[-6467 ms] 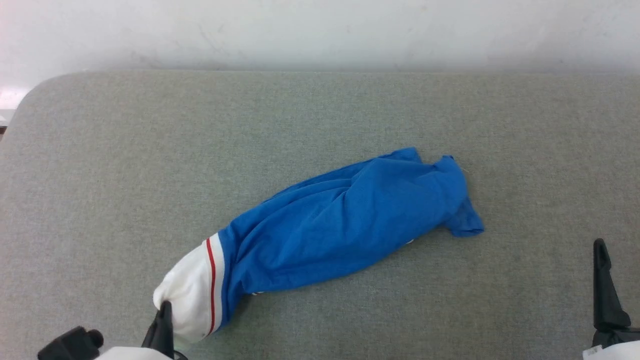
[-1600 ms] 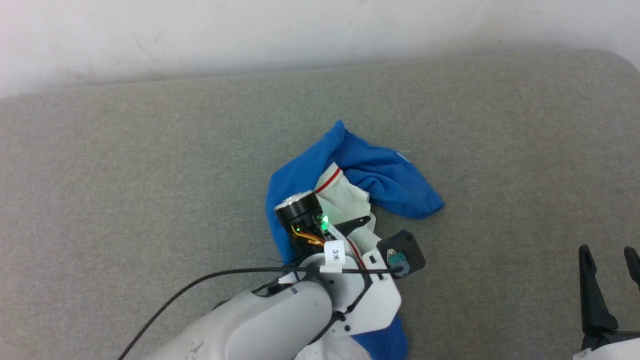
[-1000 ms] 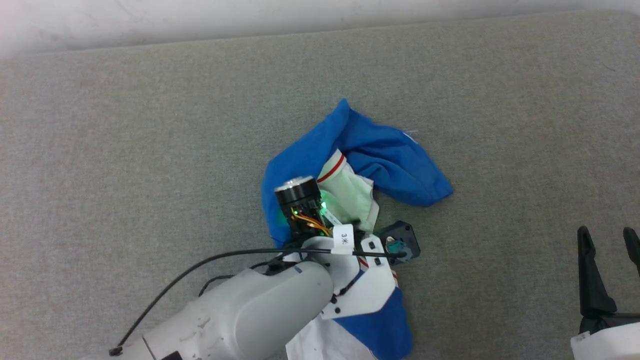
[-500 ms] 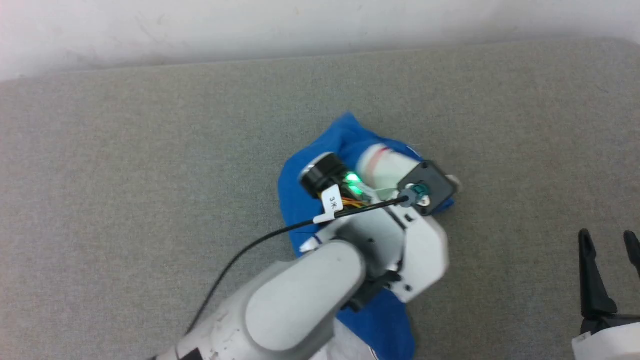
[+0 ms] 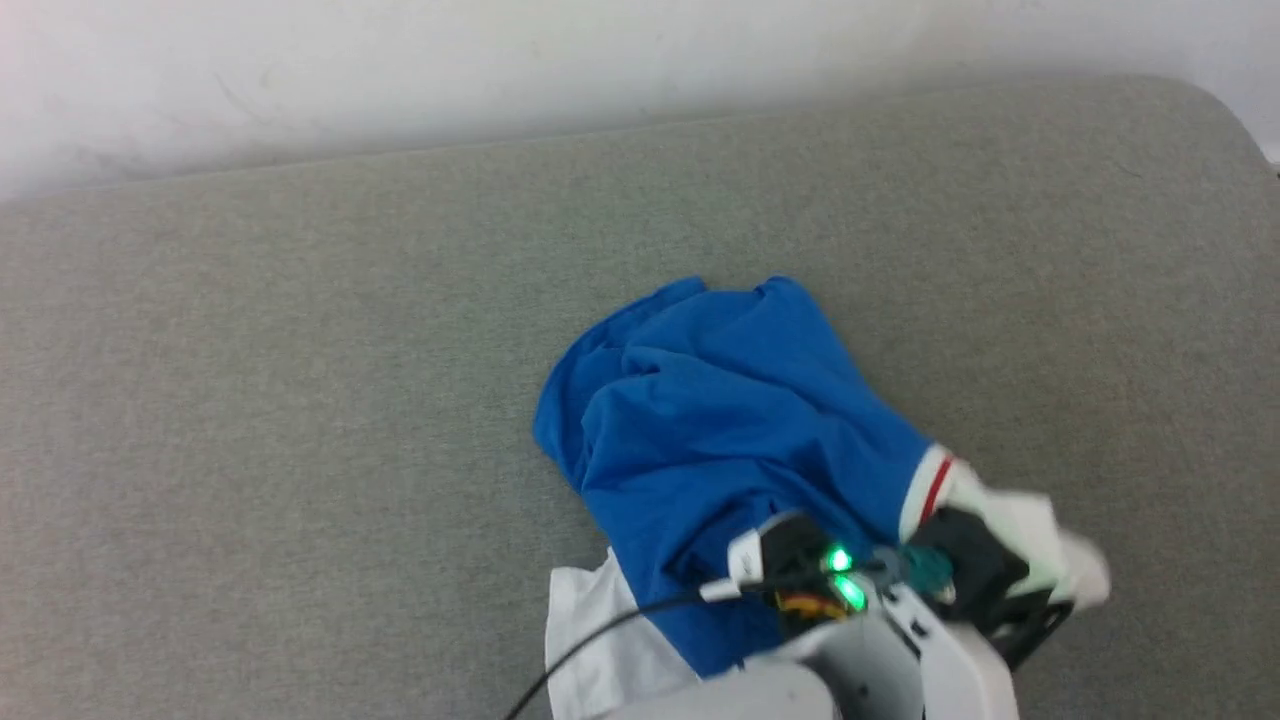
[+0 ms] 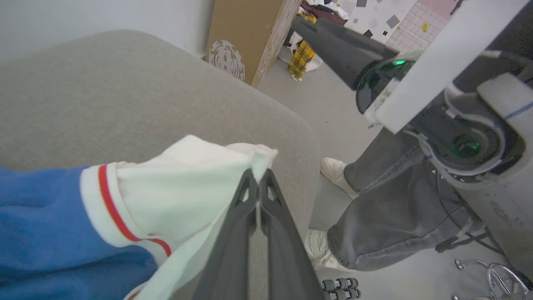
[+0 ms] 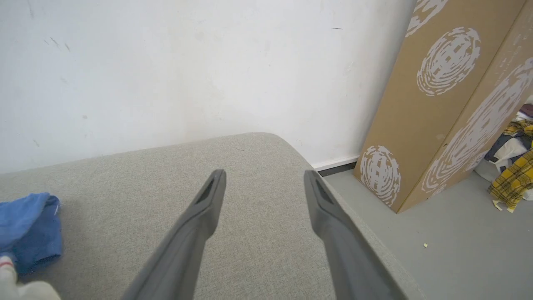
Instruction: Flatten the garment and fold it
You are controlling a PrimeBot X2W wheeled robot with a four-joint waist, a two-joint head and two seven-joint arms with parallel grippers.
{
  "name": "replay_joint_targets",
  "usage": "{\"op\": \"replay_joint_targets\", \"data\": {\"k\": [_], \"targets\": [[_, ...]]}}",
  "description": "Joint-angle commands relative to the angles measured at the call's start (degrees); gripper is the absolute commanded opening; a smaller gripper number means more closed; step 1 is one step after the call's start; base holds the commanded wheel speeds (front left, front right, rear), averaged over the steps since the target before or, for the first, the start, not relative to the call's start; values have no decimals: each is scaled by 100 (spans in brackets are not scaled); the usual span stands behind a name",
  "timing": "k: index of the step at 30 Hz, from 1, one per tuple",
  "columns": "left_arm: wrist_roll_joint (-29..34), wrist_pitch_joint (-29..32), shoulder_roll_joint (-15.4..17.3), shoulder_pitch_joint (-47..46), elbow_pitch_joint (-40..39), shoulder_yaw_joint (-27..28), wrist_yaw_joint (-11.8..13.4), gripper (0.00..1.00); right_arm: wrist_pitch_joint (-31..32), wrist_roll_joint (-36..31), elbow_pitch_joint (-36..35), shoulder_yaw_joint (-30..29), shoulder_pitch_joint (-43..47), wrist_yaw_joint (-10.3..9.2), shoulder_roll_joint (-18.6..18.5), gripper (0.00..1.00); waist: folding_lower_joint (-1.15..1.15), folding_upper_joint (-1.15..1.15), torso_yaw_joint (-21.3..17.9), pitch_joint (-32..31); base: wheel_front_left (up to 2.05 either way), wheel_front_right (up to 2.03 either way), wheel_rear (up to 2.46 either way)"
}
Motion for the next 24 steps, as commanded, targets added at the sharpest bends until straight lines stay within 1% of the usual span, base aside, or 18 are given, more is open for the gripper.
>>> {"op": "replay_joint_targets", "data": {"k": [1,4,7,8,9,10,14,17,20,22,24], "targets": [[-52,-33,7,104,80,-78,42,0,7,7,-8,8,-86,-5,16,100,1,0,-132,123,0,0,0],[-157,-34,7,143,495,-387,43,0,12,42,34,95,-119,-5,16,100,1,0,-247,227,0,0,0],[-141,0,7,272,818,-477,-74,0,-22,80,101,169,-119,-5,16,100,1,0,-290,279,0,0,0],[-149,-13,7,328,886,-485,-91,15,-36,85,124,186,-119,-5,16,100,1,0,-295,287,0,0,0],[-149,-42,7,365,938,-490,-91,45,-47,88,142,196,-118,-5,16,100,1,0,-294,289,0,0,0],[-129,-60,7,386,973,-492,-108,100,-56,87,156,202,-116,-5,16,100,1,0,-289,286,0,0,0],[-142,-143,7,412,968,-496,-128,100,-64,52,191,198,-99,-5,16,100,1,0,-206,208,0,0,0],[-359,-254,6,328,792,-496,-100,100,-46,31,180,215,-77,-5,16,100,1,0,-106,118,0,0,0],[-798,-493,6,125,496,-392,29,100,-26,26,150,229,-57,-5,16,100,1,0,13,50,0,0,0],[-1019,-746,6,-97,335,-180,145,100,-13,25,138,227,-31,-5,16,100,1,0,93,-2,0,0,0],[-1079,-1043,6,-352,284,91,300,100,-1,22,123,220,5,-5,16,100,1,0,167,-49,0,0,0]]}}
